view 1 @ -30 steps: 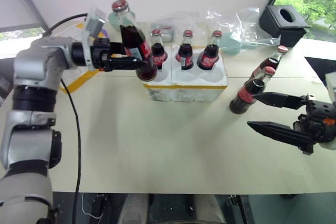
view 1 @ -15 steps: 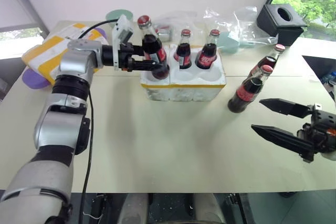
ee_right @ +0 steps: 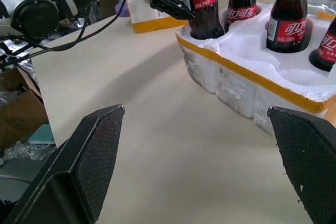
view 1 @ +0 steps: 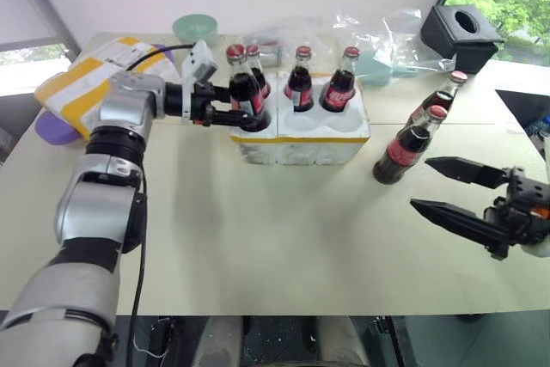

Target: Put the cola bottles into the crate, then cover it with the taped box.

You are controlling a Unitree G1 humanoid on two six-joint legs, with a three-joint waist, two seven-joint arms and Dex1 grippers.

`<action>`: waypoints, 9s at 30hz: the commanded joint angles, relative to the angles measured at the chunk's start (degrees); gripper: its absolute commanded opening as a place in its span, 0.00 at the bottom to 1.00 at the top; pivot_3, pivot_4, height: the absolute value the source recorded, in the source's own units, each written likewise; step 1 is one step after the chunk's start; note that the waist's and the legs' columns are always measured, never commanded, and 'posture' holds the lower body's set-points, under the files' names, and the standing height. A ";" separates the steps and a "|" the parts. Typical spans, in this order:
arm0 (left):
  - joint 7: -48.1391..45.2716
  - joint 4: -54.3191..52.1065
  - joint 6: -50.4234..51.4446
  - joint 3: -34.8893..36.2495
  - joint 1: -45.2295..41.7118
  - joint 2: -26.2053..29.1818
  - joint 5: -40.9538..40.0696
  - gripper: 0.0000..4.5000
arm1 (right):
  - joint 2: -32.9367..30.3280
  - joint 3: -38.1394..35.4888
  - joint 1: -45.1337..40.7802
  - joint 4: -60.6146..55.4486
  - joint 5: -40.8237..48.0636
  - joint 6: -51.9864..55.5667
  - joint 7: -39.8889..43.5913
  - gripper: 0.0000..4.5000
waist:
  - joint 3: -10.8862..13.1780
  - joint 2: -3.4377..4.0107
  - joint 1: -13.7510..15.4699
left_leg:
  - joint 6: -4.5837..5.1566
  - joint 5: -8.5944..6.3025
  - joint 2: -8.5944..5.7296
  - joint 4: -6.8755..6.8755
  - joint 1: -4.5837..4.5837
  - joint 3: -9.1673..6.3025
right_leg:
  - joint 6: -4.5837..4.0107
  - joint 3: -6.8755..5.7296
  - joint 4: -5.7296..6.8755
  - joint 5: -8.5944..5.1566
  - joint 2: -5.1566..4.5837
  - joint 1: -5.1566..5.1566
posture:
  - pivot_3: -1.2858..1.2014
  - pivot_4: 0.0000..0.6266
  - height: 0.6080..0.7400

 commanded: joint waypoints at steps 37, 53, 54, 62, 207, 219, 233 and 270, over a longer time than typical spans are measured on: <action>8.94 -70.63 41.20 17.86 40.18 17.45 -31.44 0.99 | 18.89 16.25 -4.56 2.00 -25.55 -7.50 -27.74 1.00 | -0.11 0.20 -1.30 | -0.08 0.05 0.07 0.01 0.33 -0.07 | -0.35 0.03 0.09 -0.11 0.03 0.25 | 0.52 0.24 0.99; 18.63 -76.21 40.11 17.25 44.20 15.45 -35.68 0.99 | 23.69 25.99 -19.19 19.23 -34.53 -14.22 -27.08 1.00 | -0.12 0.22 -1.36 | -0.08 0.05 0.06 -0.05 0.36 -0.03 | -0.34 0.08 0.10 -0.10 0.06 0.23 | 0.52 0.24 0.99; 18.80 -76.27 40.10 17.19 44.18 15.52 -35.89 0.99 | 23.87 26.39 -19.78 20.09 -34.99 -14.65 -26.81 1.00 | -0.12 0.22 -1.36 | -0.08 0.05 0.06 -0.05 0.36 -0.03 | -0.34 0.08 0.10 -0.10 0.06 0.23 | 0.52 0.24 0.99; 19.66 -76.98 39.68 16.34 44.04 16.08 -36.61 1.00 | 25.65 27.44 -23.47 25.86 -36.68 -17.46 -25.38 0.88 | -0.12 0.23 -1.44 | -0.07 0.05 0.06 -0.06 0.38 -0.02 | -0.33 0.09 0.12 -0.10 0.07 0.22 | 0.52 0.24 0.99; 25.27 -76.10 34.90 11.44 39.10 12.50 -38.11 1.00 | 24.42 26.72 -54.96 30.90 -33.60 -11.75 -23.44 0.60 | 0.28 0.89 -1.72 | -0.08 0.06 0.13 -0.16 0.17 0.18 | -0.11 0.35 0.19 0.04 0.22 -0.19 | 0.52 0.24 0.99; 25.63 -76.24 34.61 11.78 39.41 12.54 -38.01 1.00 | 29.40 37.66 -52.83 29.15 -38.15 -11.26 -23.62 0.60 | 0.28 0.88 -1.43 | -0.08 0.06 0.13 -0.14 0.09 0.16 | -0.12 0.34 0.17 0.04 0.22 -0.22 | 0.52 0.24 0.99; 26.16 -77.22 33.95 12.42 40.93 12.69 -38.00 1.00 | 27.25 36.57 -49.73 27.46 -38.64 -9.22 -22.04 0.60 | 0.28 0.88 -1.64 | -0.08 0.06 0.13 -0.14 0.06 0.16 | -0.12 0.34 0.16 0.05 0.22 -0.25 | 0.52 0.24 0.99; 43.15 -66.11 6.90 23.60 62.70 30.15 0.93 1.00 | 2.53 16.10 -31.92 7.36 -17.33 5.73 -2.27 0.99 | 0.26 0.81 -1.75 | -0.09 0.04 0.23 -0.19 0.21 0.27 | -0.37 0.35 0.08 -0.09 0.23 -0.19 | 0.52 0.24 0.99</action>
